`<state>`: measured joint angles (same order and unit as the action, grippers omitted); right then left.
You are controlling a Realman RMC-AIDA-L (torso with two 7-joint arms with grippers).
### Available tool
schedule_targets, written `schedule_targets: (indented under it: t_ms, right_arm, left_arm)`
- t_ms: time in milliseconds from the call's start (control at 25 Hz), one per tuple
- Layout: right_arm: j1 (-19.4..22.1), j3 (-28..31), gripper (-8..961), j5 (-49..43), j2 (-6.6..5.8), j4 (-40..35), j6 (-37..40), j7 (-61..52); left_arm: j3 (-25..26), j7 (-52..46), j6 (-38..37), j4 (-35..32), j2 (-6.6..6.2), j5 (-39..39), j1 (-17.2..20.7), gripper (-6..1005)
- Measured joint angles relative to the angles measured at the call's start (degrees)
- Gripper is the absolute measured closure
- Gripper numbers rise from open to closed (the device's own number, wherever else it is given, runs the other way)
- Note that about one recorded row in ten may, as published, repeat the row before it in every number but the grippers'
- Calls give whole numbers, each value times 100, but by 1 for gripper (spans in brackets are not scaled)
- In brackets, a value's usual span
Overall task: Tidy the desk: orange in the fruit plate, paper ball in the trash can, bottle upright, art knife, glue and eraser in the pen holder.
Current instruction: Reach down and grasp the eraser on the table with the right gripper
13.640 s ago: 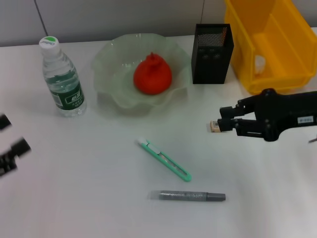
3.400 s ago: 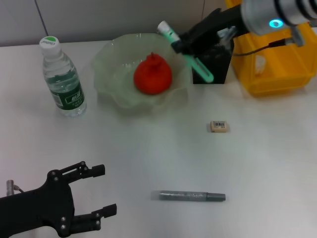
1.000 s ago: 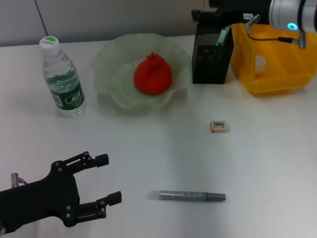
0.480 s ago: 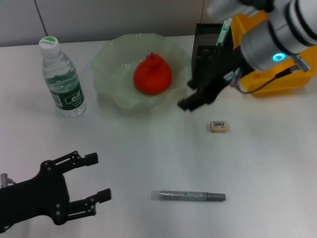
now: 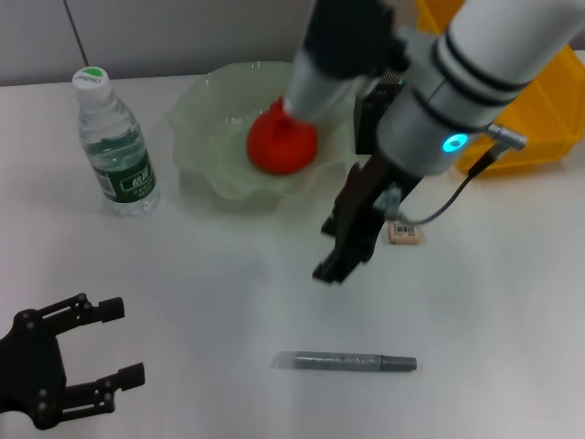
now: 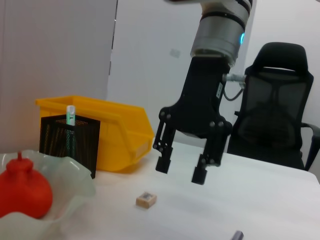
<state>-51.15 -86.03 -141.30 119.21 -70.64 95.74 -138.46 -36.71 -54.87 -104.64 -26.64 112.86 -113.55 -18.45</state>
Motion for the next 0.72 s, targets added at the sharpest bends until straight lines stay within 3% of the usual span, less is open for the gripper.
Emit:
schedule_targets:
  t_ms: [280,720]
  right_arm:
    - [-561,-972,378,426,68,785,-178,-71]
    - [-637,-1898,387,702,67,894,-419,-87]
  left_arm:
    - [20,0,-23,-8,-22,-197,36,188]
    - [6,0,28,-8,9,-267,44,188]
